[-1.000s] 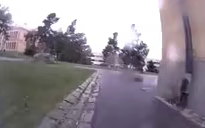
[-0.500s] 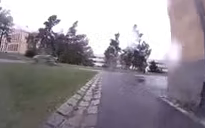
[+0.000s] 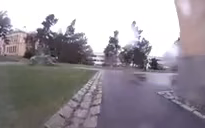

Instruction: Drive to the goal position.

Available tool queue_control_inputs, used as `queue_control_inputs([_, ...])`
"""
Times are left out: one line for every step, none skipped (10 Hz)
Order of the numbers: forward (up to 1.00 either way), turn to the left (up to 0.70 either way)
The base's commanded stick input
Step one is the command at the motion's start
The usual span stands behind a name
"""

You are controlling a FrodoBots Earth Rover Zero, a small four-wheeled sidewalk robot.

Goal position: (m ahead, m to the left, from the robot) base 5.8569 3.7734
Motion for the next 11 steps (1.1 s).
queue_control_inputs([0.45, 0.27])
queue_control_inputs([0.45, 0.27])
queue_control_inputs([0.45, 0.27])
queue_control_inputs([0.45, 0.27])
queue_control_inputs([0.45, 0.27])
queue_control_inputs([0.45, 0.27])
queue_control_inputs([0.45, 0.27])
queue_control_inputs([0.45, 0.07])
queue_control_inputs([0.45, 0.0])
queue_control_inputs([0.45, 0.0])
queue_control_inputs([0.45, 0.0])
